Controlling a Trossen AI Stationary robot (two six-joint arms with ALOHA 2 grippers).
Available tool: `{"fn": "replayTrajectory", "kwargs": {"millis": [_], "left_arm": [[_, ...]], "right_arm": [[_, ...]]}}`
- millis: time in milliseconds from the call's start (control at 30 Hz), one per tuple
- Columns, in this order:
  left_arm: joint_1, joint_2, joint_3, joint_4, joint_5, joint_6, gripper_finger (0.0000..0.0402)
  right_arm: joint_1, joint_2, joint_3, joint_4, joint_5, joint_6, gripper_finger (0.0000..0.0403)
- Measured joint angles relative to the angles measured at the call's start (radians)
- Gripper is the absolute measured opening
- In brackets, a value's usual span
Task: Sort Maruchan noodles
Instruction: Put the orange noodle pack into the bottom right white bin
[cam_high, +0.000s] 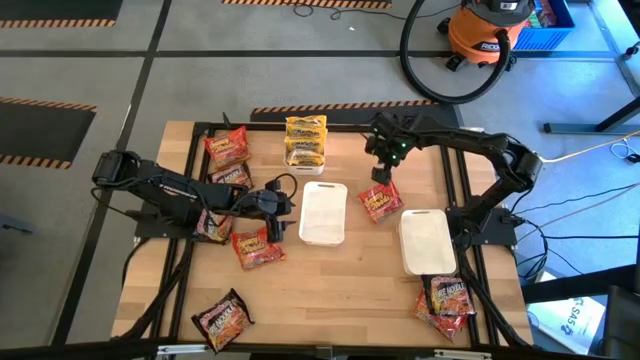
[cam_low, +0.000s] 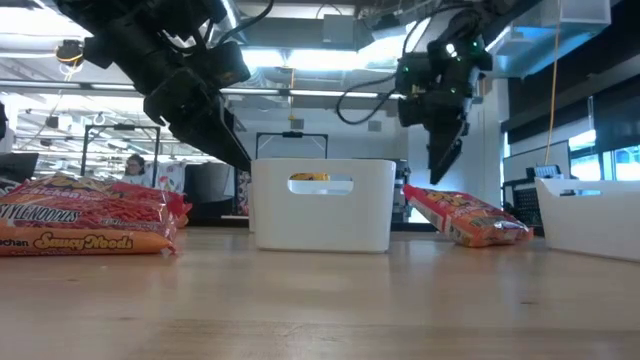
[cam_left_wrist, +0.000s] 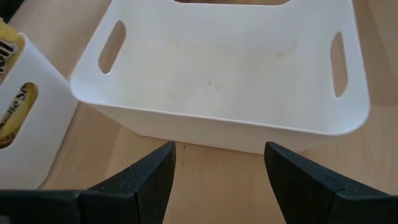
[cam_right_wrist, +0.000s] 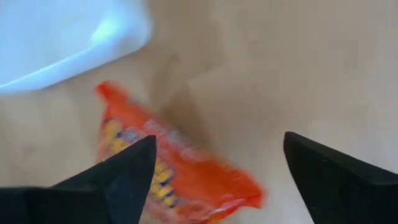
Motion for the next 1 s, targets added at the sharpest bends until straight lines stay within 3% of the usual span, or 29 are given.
{"fn": "replayTrajectory", "kwargs": {"millis": [133, 300, 700, 1000], "left_arm": [[0.000, 0.000, 0.000, 0.000, 0.038, 0.000, 0.0239], [0.000, 0.000, 0.000, 0.000, 0.065, 0.012, 0.0239], [0.000, 0.000, 0.000, 0.017, 0.065, 0.027, 0.0240], [0.000, 0.000, 0.000, 0.019, 0.065, 0.029, 0.0240]], "right_arm": [[0.001, 0.000, -0.062, 0.089, -0.104, -0.026, 0.0343], [0.000, 0.000, -0.166, 0.227, -0.114, -0.075, 0.0343], [0.000, 0.000, -0.300, 0.295, -0.235, -0.103, 0.0343], [0.021, 0.000, -0.332, 0.232, -0.306, -0.075, 0.0284]]}}
